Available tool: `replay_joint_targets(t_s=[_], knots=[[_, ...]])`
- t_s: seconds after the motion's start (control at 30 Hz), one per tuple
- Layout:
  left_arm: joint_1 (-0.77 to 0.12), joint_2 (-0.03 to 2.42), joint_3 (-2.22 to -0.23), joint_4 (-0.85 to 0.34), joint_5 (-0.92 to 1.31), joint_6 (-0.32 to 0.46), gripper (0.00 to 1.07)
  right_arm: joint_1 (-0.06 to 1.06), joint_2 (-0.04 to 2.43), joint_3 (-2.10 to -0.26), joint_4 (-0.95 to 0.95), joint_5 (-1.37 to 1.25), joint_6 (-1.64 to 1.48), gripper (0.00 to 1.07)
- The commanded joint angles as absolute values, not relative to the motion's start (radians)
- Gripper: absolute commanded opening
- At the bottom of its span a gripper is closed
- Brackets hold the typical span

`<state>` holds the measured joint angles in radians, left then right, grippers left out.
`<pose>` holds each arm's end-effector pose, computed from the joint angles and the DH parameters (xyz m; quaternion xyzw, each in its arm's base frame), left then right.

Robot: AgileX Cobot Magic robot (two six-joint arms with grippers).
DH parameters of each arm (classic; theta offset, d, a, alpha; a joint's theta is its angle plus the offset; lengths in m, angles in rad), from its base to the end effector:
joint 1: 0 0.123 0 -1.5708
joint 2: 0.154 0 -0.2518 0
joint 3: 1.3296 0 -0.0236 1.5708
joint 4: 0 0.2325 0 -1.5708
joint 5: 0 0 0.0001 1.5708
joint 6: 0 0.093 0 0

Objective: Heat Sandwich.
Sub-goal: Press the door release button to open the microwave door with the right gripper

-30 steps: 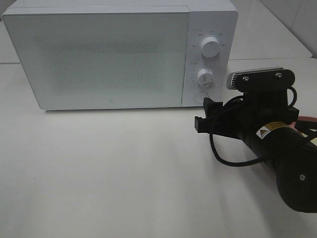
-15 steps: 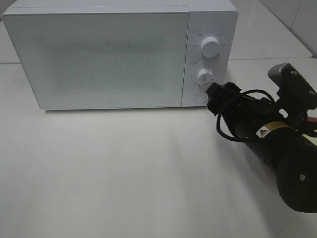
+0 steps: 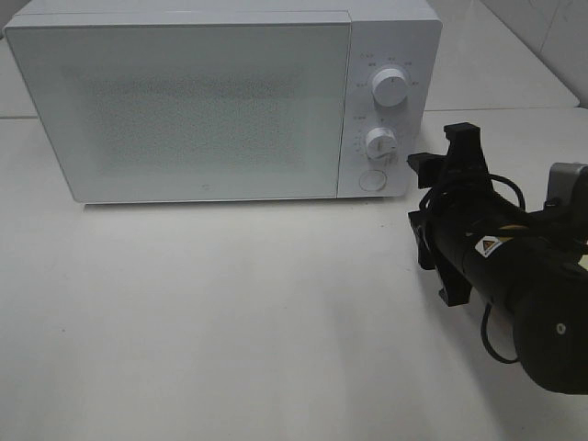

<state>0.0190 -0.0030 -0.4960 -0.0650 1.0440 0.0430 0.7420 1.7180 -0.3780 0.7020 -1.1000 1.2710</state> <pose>0.0151 -0.0049 0.2681 0.0111 0.8486 -0.0161 0.5287 0.2153 0.1249 0.1296 0.4932 0.6048 0.4465 0.4377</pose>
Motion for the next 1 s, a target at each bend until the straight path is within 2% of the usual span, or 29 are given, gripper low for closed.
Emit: replay_joint_targets(t_s=[0.03,0.07,0.1,0.13,0.2,0.23,0.27,0.3,0.87,1.0], knots=[[0.019,-0.031,-0.494,-0.069,1.036,0.043,1.0,0.747,1.715,-0.389,0.69,-1.093,1.297,0.47],[0.019,-0.031,-0.494,-0.069,1.036,0.043,1.0,0.747,1.715,-0.389,0.69,-1.093,1.297,0.47],[0.019,-0.031,-0.494,-0.069,1.036,0.043,1.0,0.747,1.715,-0.389,0.69,-1.09,1.297,0.41],[0.019,-0.031,-0.494,-0.069,1.036,0.043,1.0,0.747,1.715,-0.389,0.69,-1.082,1.297,0.29],[0.019,-0.031,-0.494,-0.069,1.036,0.043,1.0,0.747,1.715,-0.389,0.693,-1.067,1.297,0.17],[0.019,-0.031,-0.494,-0.069,1.036,0.043,1.0,0.747,1.715,-0.389,0.693,-1.067,1.297,0.17],[0.019,-0.031,-0.494,-0.069,1.036,0.043,1.0,0.747,1.715,-0.389,0.694,-1.059,1.298,0.11],[0.019,-0.031,-0.494,-0.069,1.036,0.043,1.0,0.747,1.715,-0.389,0.697,-1.052,1.298,0.0],[0.019,-0.031,-0.494,-0.069,1.036,0.043,1.0,0.739,1.719,-0.401,0.723,-1.02,1.311,0.0],[0.019,-0.031,-0.494,-0.069,1.036,0.043,1.0,0.701,1.757,-0.436,0.676,-0.978,1.322,0.0]])
